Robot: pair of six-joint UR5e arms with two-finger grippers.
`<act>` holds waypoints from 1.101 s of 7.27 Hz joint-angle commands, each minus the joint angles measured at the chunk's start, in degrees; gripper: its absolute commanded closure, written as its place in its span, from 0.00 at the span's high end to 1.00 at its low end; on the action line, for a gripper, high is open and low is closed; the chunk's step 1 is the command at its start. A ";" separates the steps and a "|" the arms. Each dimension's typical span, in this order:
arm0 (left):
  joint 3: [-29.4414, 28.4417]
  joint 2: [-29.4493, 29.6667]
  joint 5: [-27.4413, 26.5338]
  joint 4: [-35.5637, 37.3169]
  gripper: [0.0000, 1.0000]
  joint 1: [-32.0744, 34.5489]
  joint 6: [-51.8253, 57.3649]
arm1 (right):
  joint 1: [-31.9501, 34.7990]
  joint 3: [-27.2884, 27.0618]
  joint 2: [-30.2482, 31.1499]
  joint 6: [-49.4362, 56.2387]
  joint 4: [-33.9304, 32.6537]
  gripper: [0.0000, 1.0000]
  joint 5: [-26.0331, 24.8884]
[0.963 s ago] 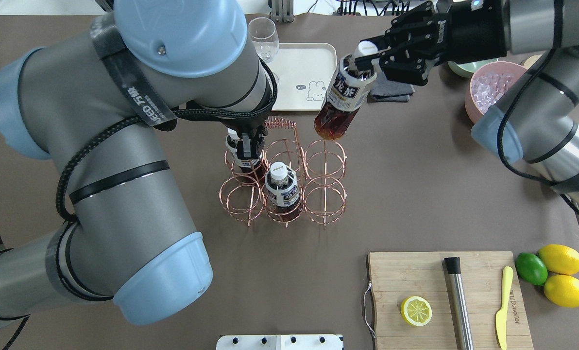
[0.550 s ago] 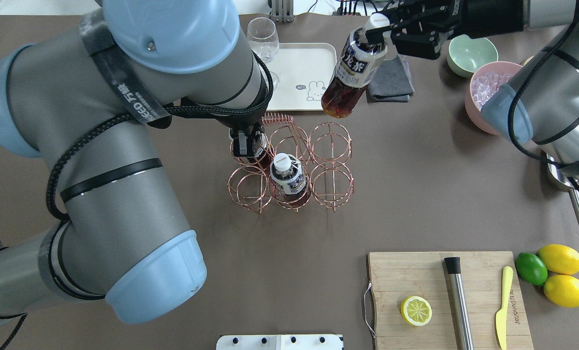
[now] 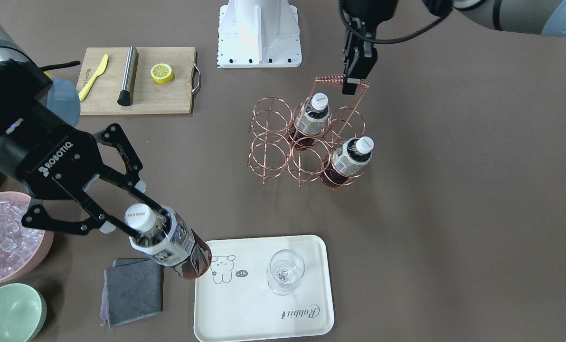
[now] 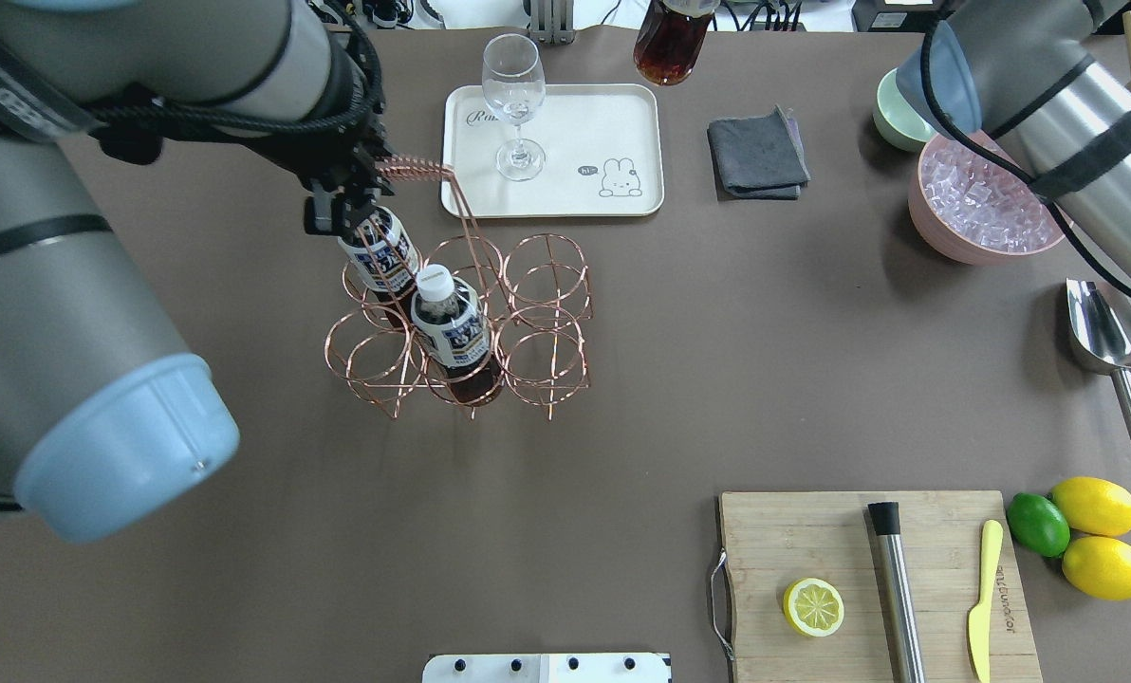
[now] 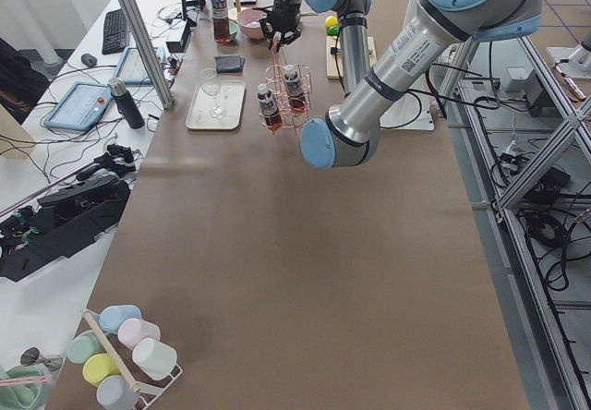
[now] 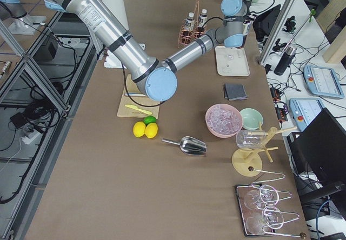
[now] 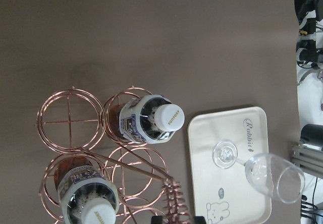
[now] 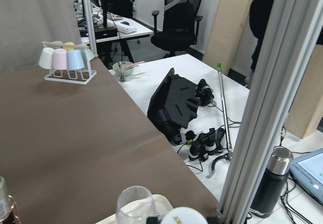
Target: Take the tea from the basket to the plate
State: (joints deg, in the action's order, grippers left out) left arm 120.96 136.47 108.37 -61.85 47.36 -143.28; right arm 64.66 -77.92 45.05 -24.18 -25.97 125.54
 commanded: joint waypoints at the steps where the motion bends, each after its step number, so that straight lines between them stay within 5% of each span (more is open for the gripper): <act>1: -0.98 -10.56 6.15 -3.42 0.00 13.05 12.89 | -5.57 9.24 -5.74 0.01 0.21 0.00 -14.04; 2: -2.90 -12.27 6.42 -5.10 0.00 19.63 15.55 | -7.68 13.45 -8.20 0.10 0.65 0.00 -16.88; 4: -15.77 -13.25 13.33 -9.13 0.00 29.92 27.56 | -9.54 22.15 -8.84 0.01 7.03 0.00 -17.87; 6: -35.85 -14.21 13.54 -27.77 0.00 35.93 32.87 | -11.91 25.52 -8.66 0.27 7.77 0.00 -17.96; 8: -46.74 -14.22 13.36 -37.71 0.00 38.59 34.72 | -12.80 25.27 -7.52 0.27 7.77 0.00 -15.87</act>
State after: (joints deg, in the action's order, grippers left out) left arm 83.51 122.36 121.79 -91.71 83.61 -110.84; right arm 52.68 -52.79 36.66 -23.94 -18.31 107.96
